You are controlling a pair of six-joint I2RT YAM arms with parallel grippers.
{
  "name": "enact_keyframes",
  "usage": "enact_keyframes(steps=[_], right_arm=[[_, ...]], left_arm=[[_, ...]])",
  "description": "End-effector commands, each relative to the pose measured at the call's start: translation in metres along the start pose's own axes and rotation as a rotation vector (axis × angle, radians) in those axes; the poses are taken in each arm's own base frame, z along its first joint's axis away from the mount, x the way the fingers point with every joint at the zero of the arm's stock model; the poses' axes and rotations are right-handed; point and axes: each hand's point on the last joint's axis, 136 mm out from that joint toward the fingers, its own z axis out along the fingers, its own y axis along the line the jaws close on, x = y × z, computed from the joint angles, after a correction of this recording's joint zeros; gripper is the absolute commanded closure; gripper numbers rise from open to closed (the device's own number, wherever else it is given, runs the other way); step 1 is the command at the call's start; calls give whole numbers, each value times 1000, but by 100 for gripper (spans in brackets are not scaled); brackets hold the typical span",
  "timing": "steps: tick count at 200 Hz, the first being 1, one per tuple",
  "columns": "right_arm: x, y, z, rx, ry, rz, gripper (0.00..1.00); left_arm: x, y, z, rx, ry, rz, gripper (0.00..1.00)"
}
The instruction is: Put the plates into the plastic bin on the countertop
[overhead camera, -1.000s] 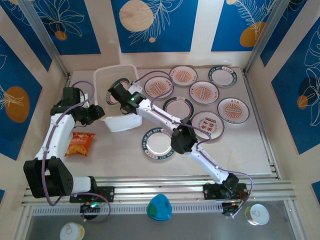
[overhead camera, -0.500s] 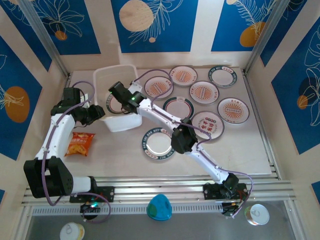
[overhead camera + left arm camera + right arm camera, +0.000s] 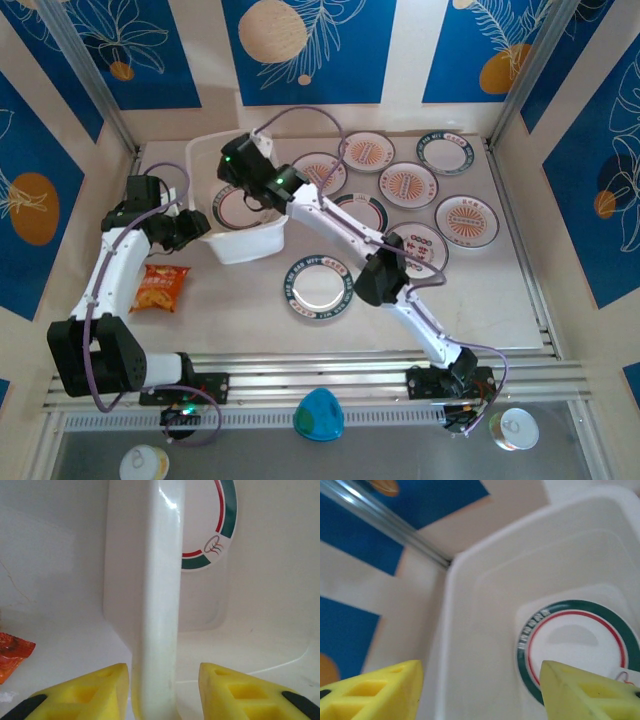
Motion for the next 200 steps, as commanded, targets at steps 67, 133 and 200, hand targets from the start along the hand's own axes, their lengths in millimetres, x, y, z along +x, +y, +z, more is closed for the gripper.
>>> enact_keyframes(steps=[67, 133, 200], right_arm=[[-36, -49, -83, -115, 199, -42, 36], [-40, -110, -125, -119, 249, 18, 35], [-16, -164, -141, -94, 398, 35, 36]], left_arm=[[29, -35, 1, 32, 32, 13, 60], [40, -66, 9, -3, 12, 74, 48], [-10, -44, -45, -123, -144, 163, 27]])
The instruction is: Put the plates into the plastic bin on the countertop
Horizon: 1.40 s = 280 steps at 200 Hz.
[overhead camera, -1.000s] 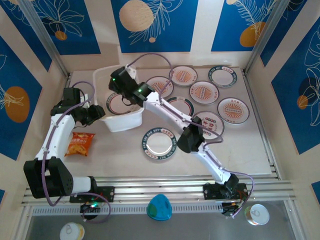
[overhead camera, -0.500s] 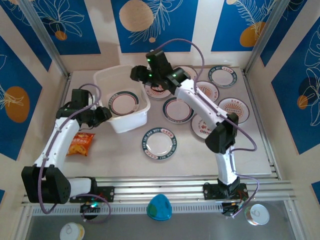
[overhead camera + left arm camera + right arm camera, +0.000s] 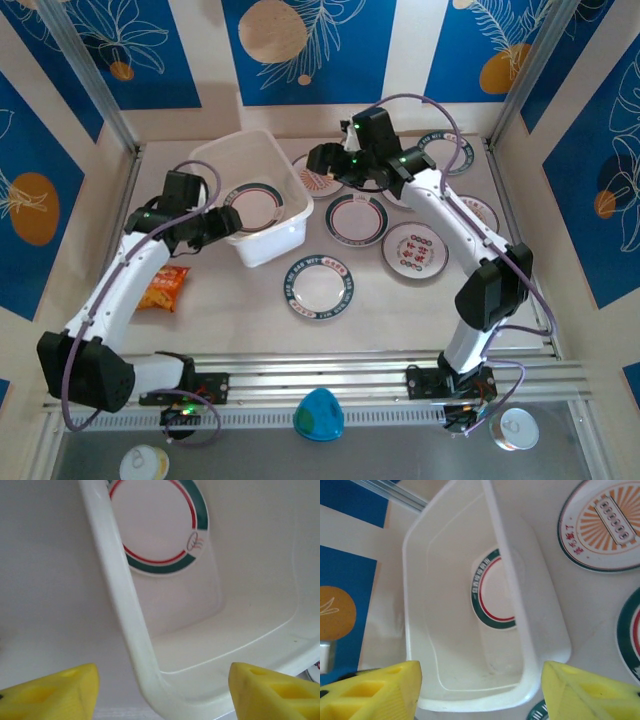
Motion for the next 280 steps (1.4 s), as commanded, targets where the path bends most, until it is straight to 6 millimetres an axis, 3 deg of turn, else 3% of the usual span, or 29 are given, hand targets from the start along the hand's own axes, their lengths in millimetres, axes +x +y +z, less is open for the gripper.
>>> enact_keyframes(steps=[1, 25, 89, 130, 167, 198, 219, 280], right_arm=[[22, -8, -12, -25, 91, -42, 36], [41, -30, -14, 2, 117, -62, 38], [104, -87, -27, 90, 230, 20, 40], [144, -115, -24, 136, 313, 78, 43], [167, -125, -25, 129, 345, 77, 45], [186, -136, -20, 126, 387, 54, 47], [197, -145, -14, 136, 419, 55, 47], [194, -145, -1, 83, 434, 33, 48]], left_arm=[[-23, 21, -21, -70, -58, 29, 27], [-36, 35, -12, -83, -29, 43, 26], [-75, 34, 28, -38, 36, 53, 25], [-85, 42, 57, -42, 95, 10, 31], [-91, 44, 71, -39, 105, -87, 43], [-93, 43, 77, -29, 86, -177, 60], [-92, 45, 77, -27, 63, -243, 64], [-85, 57, 70, -71, -1, -415, 77]])
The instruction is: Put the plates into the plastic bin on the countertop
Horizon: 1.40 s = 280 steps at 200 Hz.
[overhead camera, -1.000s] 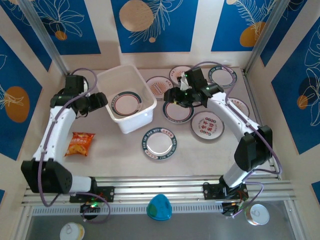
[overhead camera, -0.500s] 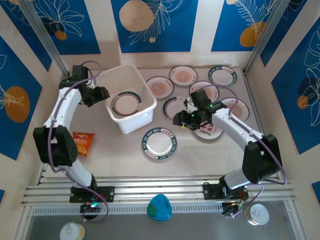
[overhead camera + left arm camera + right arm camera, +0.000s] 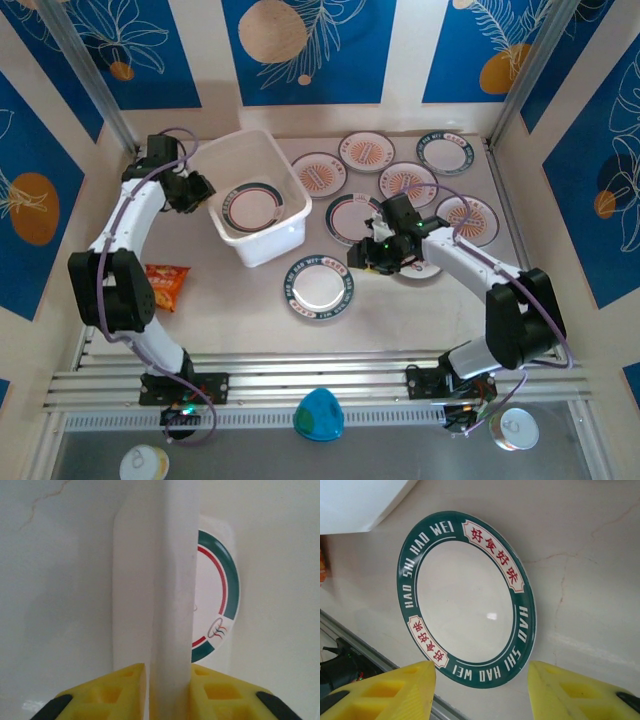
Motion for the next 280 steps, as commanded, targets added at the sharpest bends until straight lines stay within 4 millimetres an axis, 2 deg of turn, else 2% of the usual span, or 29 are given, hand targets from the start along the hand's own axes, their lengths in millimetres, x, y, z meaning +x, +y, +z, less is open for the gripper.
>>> enact_keyframes(steps=[1, 30, 75, 127, 143, 160, 195, 245, 280], right_arm=[[0, 6, 6, -55, 30, -34, 48], [-2, 10, 11, -77, 53, -50, 50], [4, 1, 20, -67, 85, -46, 50], [14, -10, 19, -15, 83, -42, 51], [19, -15, 21, 3, 89, -34, 51], [24, -21, 25, 20, 100, -31, 51], [36, -30, 40, 49, 132, -57, 51], [36, -34, 58, 26, 153, -61, 55], [33, -32, 68, -8, 158, -72, 58]], left_arm=[[-2, 12, -13, -28, -55, -114, 77], [-2, 20, -26, -46, -120, -180, 83], [6, 25, -40, -50, -149, -202, 84], [16, 22, -41, -34, -123, -167, 73], [16, 21, -45, -33, -134, -152, 66], [15, 19, -49, -25, -136, -136, 53], [17, 15, -57, -20, -133, -77, 40], [21, 16, -66, -52, -103, 39, 37], [30, 19, -59, -52, -53, 66, 37]])
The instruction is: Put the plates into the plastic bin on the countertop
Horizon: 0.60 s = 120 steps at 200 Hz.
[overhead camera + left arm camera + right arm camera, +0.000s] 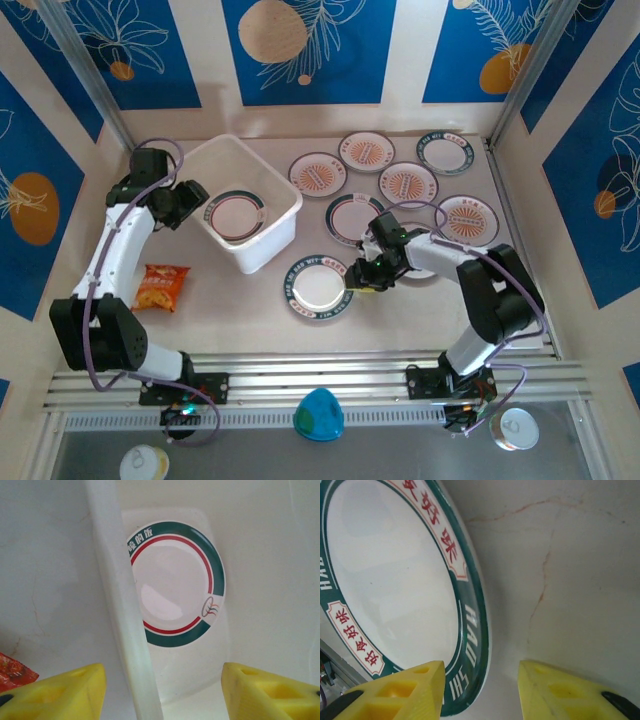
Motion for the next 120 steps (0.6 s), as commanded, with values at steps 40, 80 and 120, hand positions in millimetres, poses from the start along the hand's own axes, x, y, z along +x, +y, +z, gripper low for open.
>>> enact_keyframes(steps=[40, 80, 120], right_arm=[[-7, 16, 17, -123, 14, -43, 62], [-11, 15, 23, -145, 25, -34, 71], [-13, 16, 19, -169, 13, -31, 81]], left_arm=[[23, -2, 5, 28, 105, 49, 38], [35, -2, 14, 28, 144, 25, 42], [44, -1, 19, 19, 153, -23, 44]])
